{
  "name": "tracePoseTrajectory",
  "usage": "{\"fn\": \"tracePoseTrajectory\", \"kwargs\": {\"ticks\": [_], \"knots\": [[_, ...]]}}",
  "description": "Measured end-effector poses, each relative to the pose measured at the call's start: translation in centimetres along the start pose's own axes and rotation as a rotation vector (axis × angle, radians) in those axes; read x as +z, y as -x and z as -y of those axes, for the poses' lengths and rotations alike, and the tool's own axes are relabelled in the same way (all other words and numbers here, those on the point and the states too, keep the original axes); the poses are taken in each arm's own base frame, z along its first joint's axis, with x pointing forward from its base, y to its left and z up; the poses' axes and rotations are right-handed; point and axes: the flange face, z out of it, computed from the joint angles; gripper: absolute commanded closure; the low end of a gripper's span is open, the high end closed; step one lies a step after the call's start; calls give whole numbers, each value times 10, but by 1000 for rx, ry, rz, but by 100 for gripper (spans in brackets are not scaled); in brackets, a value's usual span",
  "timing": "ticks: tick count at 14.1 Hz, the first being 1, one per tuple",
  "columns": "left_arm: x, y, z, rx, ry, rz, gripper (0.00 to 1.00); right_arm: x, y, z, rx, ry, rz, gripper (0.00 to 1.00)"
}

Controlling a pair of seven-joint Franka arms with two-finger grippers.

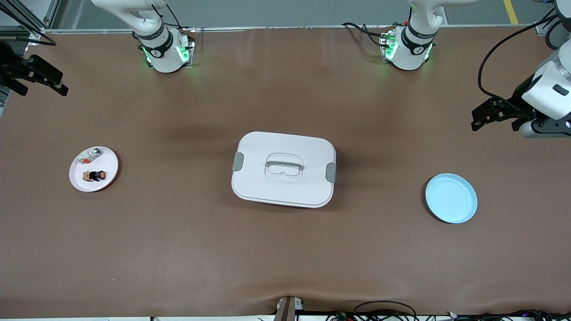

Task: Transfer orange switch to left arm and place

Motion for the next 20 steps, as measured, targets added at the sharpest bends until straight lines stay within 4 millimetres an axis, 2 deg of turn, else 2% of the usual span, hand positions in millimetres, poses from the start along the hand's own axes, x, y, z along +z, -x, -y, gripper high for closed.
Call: {"fn": "tracePoseTrajectory", "kwargs": {"ticks": [12,20], "knots": [[0,0,-2,4,0,-1,0,0,0,-3,5,0,-1,0],[-1,0,-2,5,0,-2,0,2,-4,-16,-76,36,-6,0]]}}
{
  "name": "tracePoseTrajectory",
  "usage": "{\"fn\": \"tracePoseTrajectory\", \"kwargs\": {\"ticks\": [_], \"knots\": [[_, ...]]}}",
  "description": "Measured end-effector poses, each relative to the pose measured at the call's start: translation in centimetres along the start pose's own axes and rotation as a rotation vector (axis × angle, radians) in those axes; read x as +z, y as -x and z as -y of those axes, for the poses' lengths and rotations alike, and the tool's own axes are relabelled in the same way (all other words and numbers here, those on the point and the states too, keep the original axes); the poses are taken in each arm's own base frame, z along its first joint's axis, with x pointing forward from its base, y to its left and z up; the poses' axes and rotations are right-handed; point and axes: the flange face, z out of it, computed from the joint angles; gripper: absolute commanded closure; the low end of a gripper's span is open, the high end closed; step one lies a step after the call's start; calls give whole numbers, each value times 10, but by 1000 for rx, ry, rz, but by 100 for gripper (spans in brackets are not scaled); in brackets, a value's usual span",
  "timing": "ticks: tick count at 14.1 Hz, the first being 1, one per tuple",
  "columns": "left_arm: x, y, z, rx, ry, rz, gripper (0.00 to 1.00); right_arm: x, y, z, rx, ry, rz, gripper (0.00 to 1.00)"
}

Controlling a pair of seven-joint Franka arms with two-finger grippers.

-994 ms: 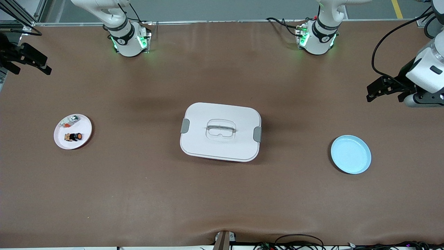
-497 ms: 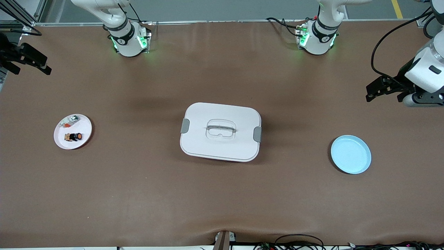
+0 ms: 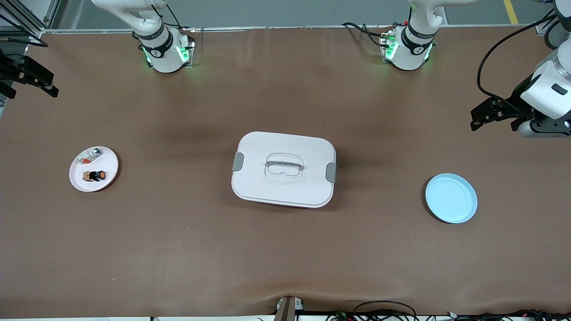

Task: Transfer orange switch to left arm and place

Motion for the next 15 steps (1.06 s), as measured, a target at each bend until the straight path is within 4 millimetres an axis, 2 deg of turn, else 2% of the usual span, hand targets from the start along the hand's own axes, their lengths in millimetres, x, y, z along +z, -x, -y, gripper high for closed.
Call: {"fn": "tracePoseTrajectory", "kwargs": {"ticks": [11,15], "knots": [[0,0,0,0,0,0,0,12,-8,-6,8,10,18,0],[0,0,0,1,0,0,0,14,-6,-26,10,8,36,0]]}}
